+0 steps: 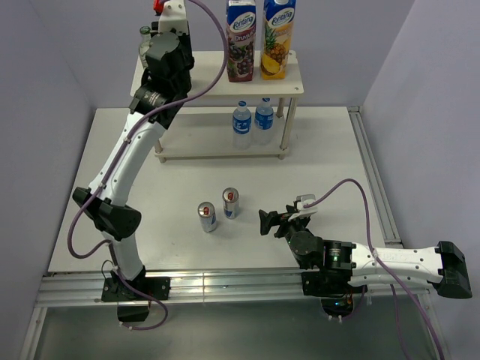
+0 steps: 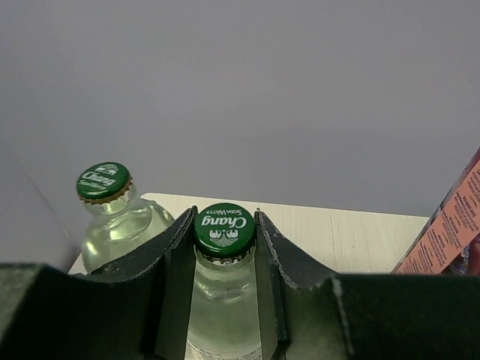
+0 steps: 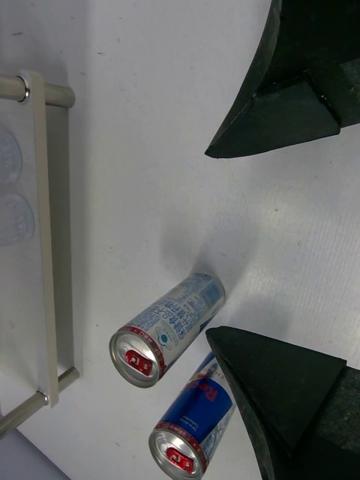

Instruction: Place and organize the beverage onto the shelf

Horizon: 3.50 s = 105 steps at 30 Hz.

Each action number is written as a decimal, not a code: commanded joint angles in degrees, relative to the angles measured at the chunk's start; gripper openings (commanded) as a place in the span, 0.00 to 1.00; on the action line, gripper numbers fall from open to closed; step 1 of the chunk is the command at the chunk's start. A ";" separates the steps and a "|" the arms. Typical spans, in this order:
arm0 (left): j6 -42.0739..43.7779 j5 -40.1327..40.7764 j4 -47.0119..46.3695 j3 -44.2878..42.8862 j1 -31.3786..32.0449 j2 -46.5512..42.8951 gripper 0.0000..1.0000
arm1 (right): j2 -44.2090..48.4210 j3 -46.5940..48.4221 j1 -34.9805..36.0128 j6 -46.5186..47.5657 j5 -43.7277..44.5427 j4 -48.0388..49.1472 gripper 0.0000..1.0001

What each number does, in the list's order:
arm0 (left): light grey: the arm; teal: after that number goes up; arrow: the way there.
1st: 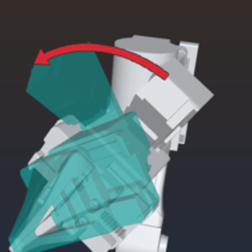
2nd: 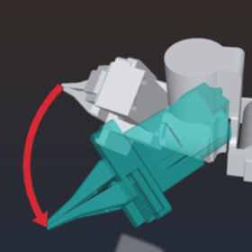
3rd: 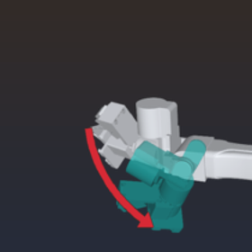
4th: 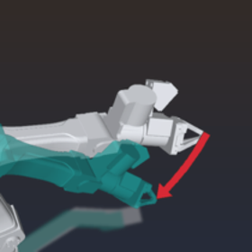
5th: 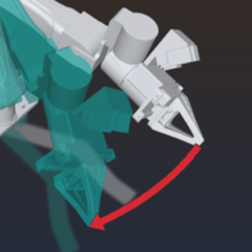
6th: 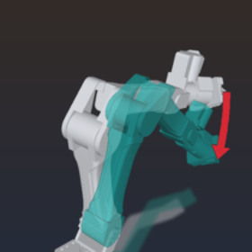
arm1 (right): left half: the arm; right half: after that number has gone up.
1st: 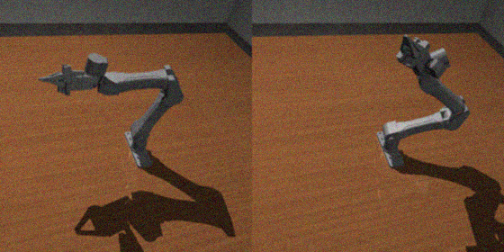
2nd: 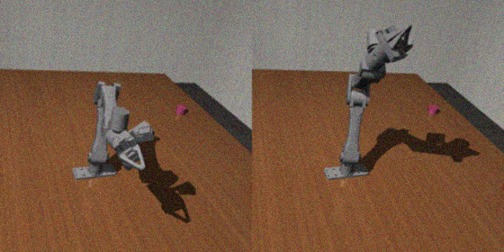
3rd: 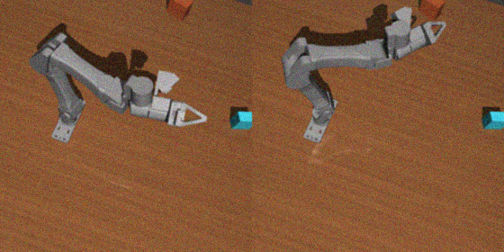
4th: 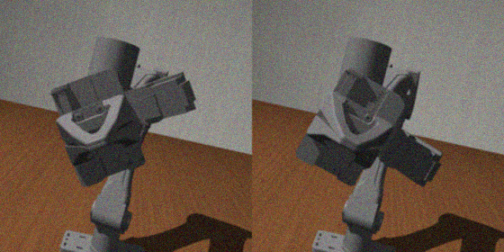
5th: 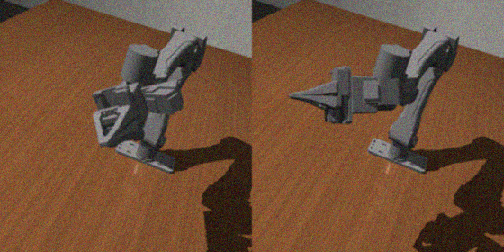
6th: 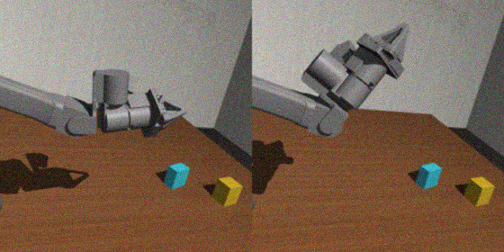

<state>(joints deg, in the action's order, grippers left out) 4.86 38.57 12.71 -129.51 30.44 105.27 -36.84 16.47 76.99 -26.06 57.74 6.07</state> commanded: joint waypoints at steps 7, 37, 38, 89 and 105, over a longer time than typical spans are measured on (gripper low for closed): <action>0.67 -1.57 -14.81 -1.01 -0.55 0.90 0.00 | -0.42 0.32 0.27 0.40 0.80 2.63 1.00; 1.64 1.15 -17.37 6.98 0.50 -4.11 0.99 | -1.83 0.85 0.26 1.19 1.06 3.34 1.00; 1.55 1.68 -17.37 7.43 1.11 -4.98 0.99 | -1.83 0.85 0.26 1.02 1.24 3.25 1.00; -68.45 27.00 -4.24 97.95 51.75 -29.34 0.99 | -1.83 0.93 0.26 -0.92 1.06 1.05 1.00; -51.10 27.09 -25.37 97.00 36.10 -21.85 0.09 | -1.48 0.67 0.26 -0.48 1.33 1.49 1.00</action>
<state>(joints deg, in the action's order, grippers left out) -49.58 62.83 -9.80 -29.28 67.48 85.34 -38.48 16.49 76.99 -26.11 57.74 6.76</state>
